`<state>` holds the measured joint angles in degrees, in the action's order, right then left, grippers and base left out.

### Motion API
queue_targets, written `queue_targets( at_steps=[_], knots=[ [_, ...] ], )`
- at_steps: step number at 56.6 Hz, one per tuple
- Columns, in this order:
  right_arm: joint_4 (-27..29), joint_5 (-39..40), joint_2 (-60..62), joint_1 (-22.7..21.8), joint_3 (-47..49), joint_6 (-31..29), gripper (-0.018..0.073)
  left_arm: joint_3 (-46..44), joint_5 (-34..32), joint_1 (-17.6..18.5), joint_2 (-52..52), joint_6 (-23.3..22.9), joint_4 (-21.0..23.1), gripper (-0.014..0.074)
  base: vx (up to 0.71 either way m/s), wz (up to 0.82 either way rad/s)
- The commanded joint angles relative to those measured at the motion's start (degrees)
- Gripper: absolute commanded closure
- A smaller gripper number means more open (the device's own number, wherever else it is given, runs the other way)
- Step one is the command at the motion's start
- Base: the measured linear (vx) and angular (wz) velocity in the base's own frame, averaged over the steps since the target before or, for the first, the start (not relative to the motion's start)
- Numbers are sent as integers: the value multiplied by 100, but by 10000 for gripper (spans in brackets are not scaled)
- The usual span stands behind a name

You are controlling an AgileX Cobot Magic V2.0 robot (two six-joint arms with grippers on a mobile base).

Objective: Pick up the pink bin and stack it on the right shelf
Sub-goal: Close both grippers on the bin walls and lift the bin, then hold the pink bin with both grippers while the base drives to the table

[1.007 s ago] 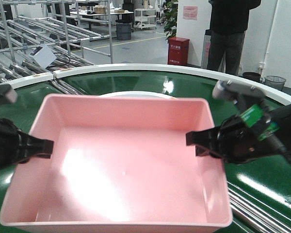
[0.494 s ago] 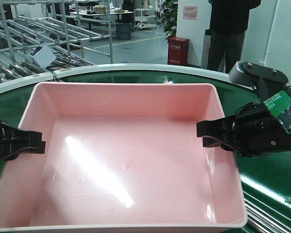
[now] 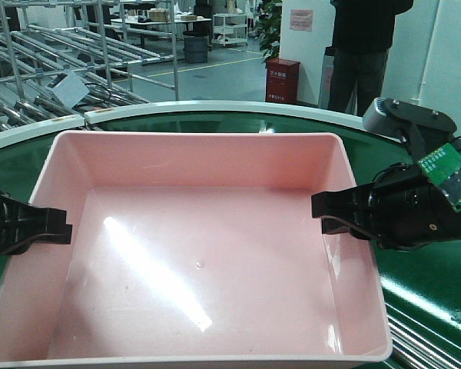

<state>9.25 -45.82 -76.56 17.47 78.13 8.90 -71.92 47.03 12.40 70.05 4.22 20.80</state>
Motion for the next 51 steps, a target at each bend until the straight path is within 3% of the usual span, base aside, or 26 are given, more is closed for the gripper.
queue_targets(
  at_steps=[1, 28, 51],
  knots=[
    [17, 576, 200, -38, 218, -78, 568, -204, -331, 26, -193, 29, 193, 598, 0, 0],
    [17, 574, 143, -38, 218, -78, 568, -204, -331, 26, -155, 29, 192, 598, -4, 2],
    [17, 575, -202, -38, 218, -78, 568, -204, -331, 26, -139, 29, 192, 598, -24, -2]
  ],
)
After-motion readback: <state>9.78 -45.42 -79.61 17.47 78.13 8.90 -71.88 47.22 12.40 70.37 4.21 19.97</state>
